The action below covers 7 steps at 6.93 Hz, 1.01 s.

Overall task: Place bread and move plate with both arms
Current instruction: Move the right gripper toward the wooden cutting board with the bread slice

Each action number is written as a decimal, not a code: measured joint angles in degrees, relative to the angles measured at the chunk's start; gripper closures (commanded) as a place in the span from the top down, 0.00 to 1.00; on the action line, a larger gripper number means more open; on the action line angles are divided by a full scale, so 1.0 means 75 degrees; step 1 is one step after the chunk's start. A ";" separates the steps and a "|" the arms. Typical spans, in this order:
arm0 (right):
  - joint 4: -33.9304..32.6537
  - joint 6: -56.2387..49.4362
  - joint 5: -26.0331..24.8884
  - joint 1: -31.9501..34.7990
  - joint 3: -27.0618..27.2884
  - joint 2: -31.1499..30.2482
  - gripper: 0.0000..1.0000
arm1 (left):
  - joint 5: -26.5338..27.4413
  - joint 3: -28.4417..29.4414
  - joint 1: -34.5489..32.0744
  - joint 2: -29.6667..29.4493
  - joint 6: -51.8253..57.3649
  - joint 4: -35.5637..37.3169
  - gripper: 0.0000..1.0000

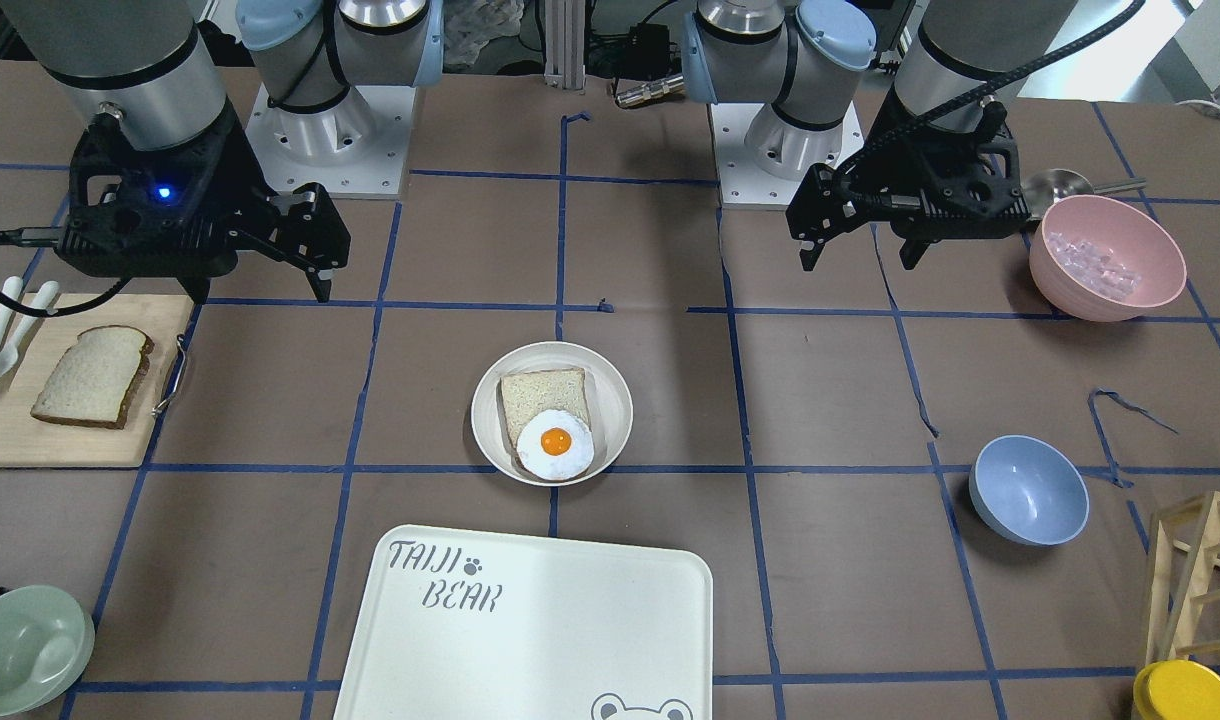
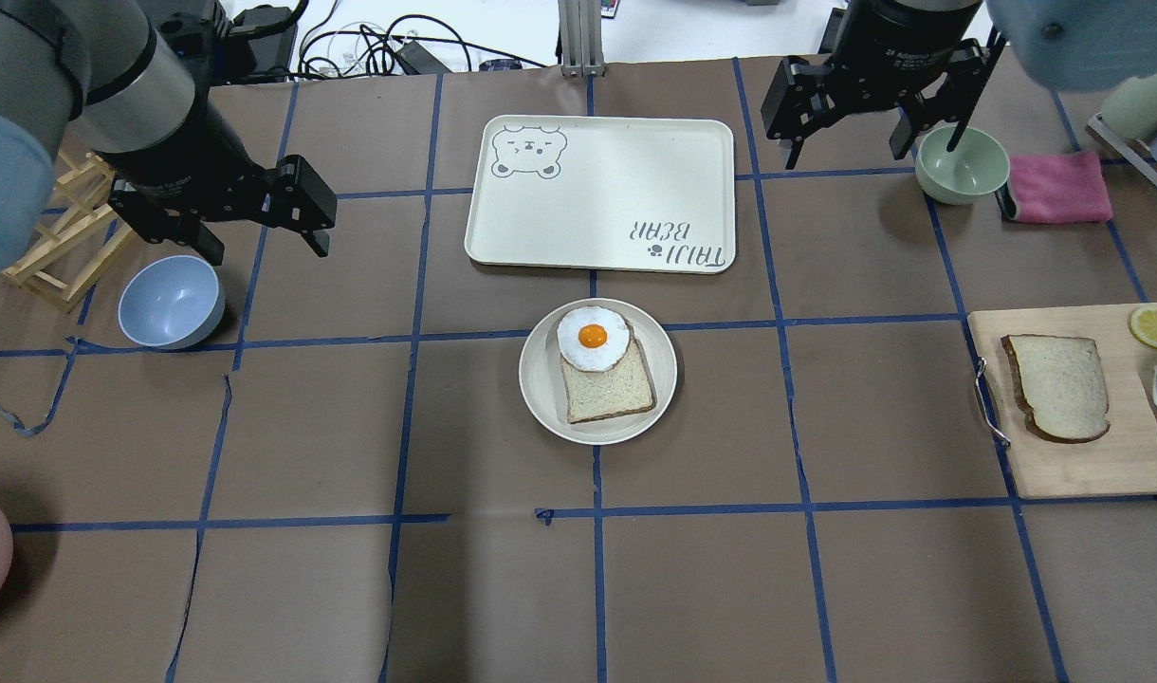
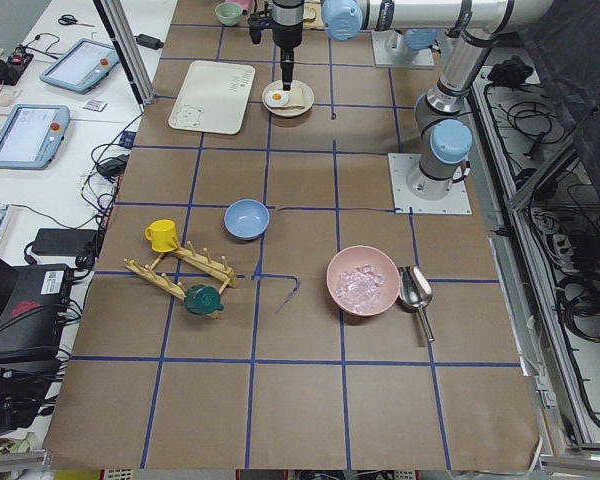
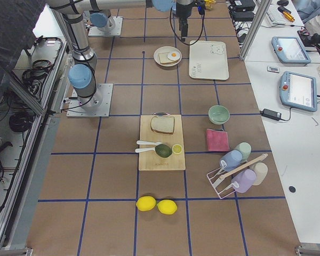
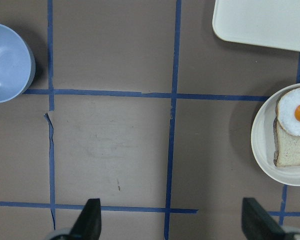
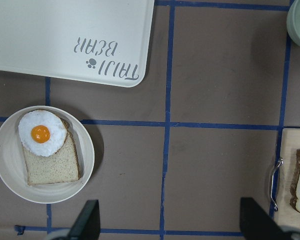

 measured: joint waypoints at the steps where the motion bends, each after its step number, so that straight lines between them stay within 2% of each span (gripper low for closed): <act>1: -0.0012 0.0015 0.0003 -0.0003 0.0026 -0.0009 0.98 | 0.0013 -0.0017 0.0001 0.0005 0.0000 -0.0003 1.00; 7: -0.0167 0.0011 -0.0043 -0.0128 0.0031 -0.0103 1.00 | 0.0100 -0.0076 0.0023 0.0043 -0.0001 -0.0033 1.00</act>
